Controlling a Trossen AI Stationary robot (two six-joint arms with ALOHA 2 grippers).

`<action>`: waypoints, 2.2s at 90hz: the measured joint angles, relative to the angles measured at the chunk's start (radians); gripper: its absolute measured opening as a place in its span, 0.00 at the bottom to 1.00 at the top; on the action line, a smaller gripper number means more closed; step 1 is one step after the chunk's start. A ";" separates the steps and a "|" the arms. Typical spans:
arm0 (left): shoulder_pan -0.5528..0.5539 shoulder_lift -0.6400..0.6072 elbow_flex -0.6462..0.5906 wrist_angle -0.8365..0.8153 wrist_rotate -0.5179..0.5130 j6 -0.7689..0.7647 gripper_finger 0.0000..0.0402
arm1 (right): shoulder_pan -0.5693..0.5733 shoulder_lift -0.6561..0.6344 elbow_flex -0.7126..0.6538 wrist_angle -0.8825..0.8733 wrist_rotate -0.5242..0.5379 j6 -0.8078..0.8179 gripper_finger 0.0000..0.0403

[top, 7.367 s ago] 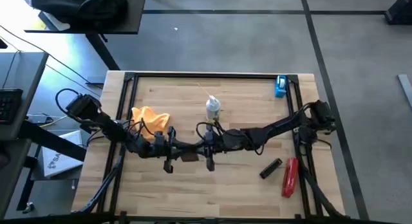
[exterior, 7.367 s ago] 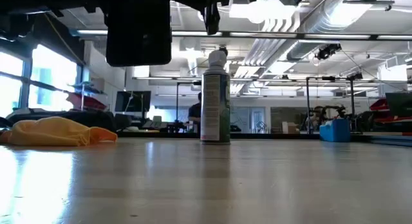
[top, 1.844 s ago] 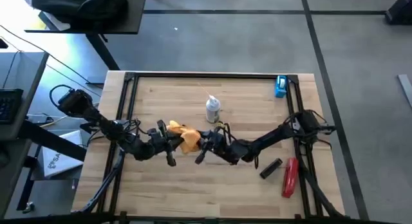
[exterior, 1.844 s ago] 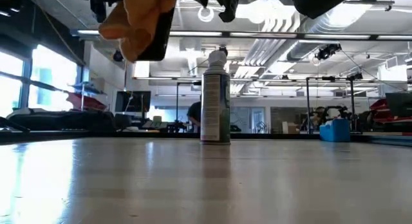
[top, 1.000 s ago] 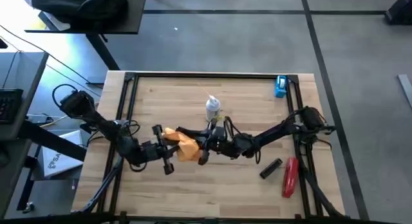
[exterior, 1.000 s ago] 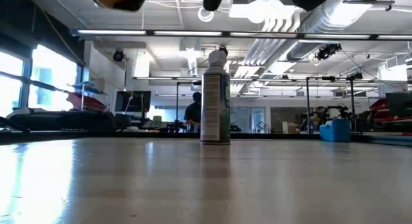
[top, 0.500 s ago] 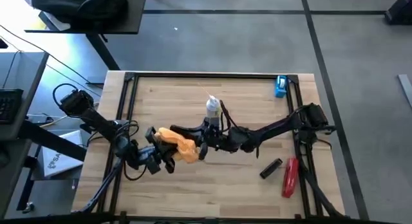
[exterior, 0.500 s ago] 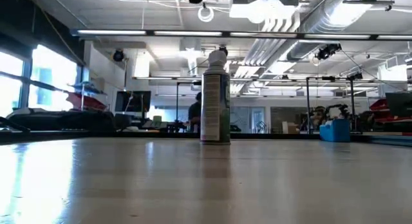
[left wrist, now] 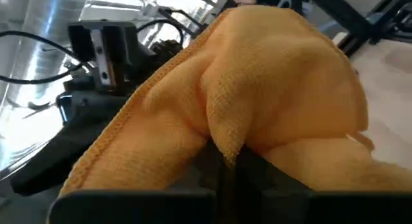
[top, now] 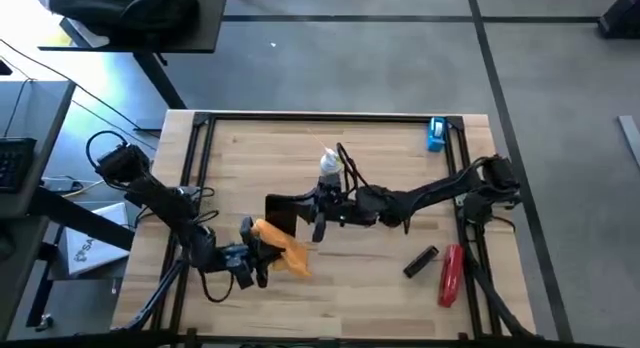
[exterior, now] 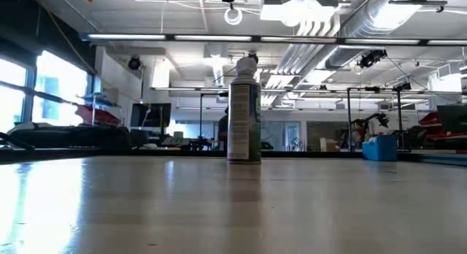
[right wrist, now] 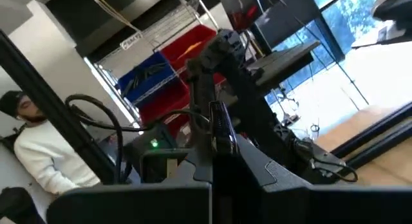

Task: Apply microfiber cloth
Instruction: Wipe the back of the cellphone with the yellow microfiber cloth

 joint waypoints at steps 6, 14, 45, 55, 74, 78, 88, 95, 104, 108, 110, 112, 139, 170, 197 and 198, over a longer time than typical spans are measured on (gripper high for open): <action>0.001 0.001 0.022 -0.005 -0.039 0.037 0.00 | 0.000 0.000 0.000 -0.043 -0.005 0.006 0.00; 0.002 -0.001 0.044 -0.003 -0.068 0.123 0.00 | 0.003 0.000 0.000 -0.080 -0.018 0.010 0.00; 0.067 -0.028 0.068 -0.006 -0.069 0.409 0.00 | 0.012 0.000 0.000 -0.116 -0.048 0.015 0.00; 0.070 -0.031 0.068 -0.007 -0.050 0.476 0.00 | 0.020 0.000 0.000 -0.116 -0.049 0.009 0.00; 0.079 -0.035 0.068 -0.073 0.156 0.374 0.00 | 0.028 0.003 0.000 -0.110 -0.095 0.044 0.00; 0.083 -0.035 0.068 -0.118 0.184 0.332 0.00 | 0.028 0.004 0.000 -0.106 -0.094 0.043 0.00; 0.098 -0.035 0.069 -0.222 0.224 0.194 0.00 | 0.026 0.005 -0.002 -0.089 -0.081 0.036 0.00; 0.100 -0.035 0.069 -0.272 0.243 0.101 0.00 | 0.026 0.005 -0.002 -0.092 -0.080 0.036 0.00; 0.089 -0.035 0.069 -0.321 0.256 0.003 0.00 | 0.015 0.005 -0.002 -0.088 -0.088 0.036 0.00; 0.080 -0.034 0.069 -0.342 0.252 -0.031 0.00 | 0.013 0.005 -0.002 -0.083 -0.090 0.036 0.00; 0.075 -0.033 0.068 -0.347 0.244 -0.043 0.00 | 0.012 0.004 -0.002 -0.081 -0.090 0.036 0.00; 0.071 -0.033 0.068 -0.349 0.227 -0.049 0.00 | 0.012 0.004 -0.002 -0.081 -0.090 0.035 0.00; 0.070 -0.145 0.067 -0.291 0.028 0.097 0.00 | 0.015 0.003 0.000 -0.100 -0.083 0.033 0.00; 0.073 -0.368 0.067 -0.433 -0.018 0.143 0.00 | 0.025 0.001 0.001 -0.080 -0.086 0.038 0.00; 0.088 -0.456 0.065 -0.546 -0.006 0.027 0.00 | 0.038 0.000 0.002 0.005 -0.145 0.020 0.00; 0.088 -0.455 0.065 -0.551 -0.005 0.020 0.00 | 0.037 0.000 0.002 0.008 -0.141 0.020 0.00</action>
